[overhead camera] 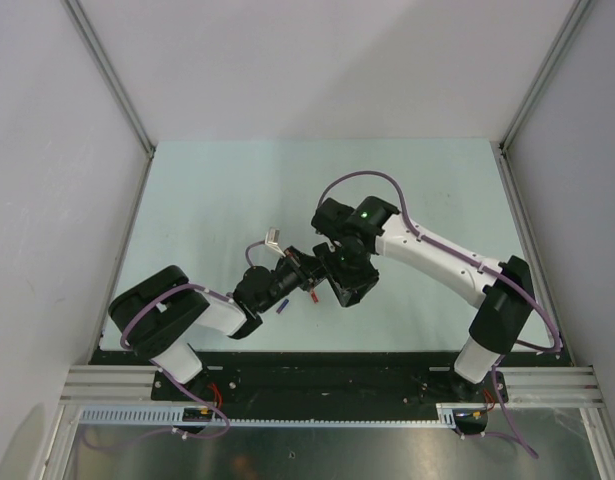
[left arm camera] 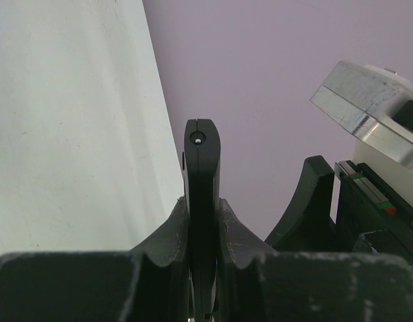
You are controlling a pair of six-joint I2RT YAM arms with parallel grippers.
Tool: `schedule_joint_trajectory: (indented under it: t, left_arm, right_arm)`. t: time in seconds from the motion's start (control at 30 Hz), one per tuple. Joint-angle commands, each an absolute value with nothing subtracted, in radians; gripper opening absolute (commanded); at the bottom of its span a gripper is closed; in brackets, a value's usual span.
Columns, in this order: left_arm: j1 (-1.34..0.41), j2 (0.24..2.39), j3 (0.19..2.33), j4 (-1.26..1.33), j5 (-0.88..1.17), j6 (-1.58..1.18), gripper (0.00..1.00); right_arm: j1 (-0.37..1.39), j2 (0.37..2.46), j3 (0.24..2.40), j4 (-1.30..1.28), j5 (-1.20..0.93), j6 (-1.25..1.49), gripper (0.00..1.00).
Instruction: Load the batteries into the remote control
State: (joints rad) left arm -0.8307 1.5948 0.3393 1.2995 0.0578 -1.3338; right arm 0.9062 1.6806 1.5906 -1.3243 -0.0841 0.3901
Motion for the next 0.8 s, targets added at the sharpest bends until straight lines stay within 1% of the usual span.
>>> schedule_joint_trajectory:
  t: [0.0,0.43,0.67,0.77]
  left_arm:
    - [-0.845,1.566,0.334,1.68,0.054,-1.327,0.0]
    - [-0.845,1.598,0.322,1.678,0.012,-1.356,0.0]
    - [-0.845,1.628,0.336,1.678,0.003,-1.419,0.0]
    - [-0.845,1.643,0.345,1.678,-0.044,-1.463,0.0]
  right_arm:
    - [0.913,1.703,1.657,-1.365,-0.003,0.377,0.0]
    - [0.927,1.692,1.678,-1.377,-0.002,0.39,0.0]
    - [0.93,1.69,1.681,-1.379,-0.012,0.396,0.0]
    - [0.927,1.69,1.684,-1.374,-0.023,0.402,0.0]
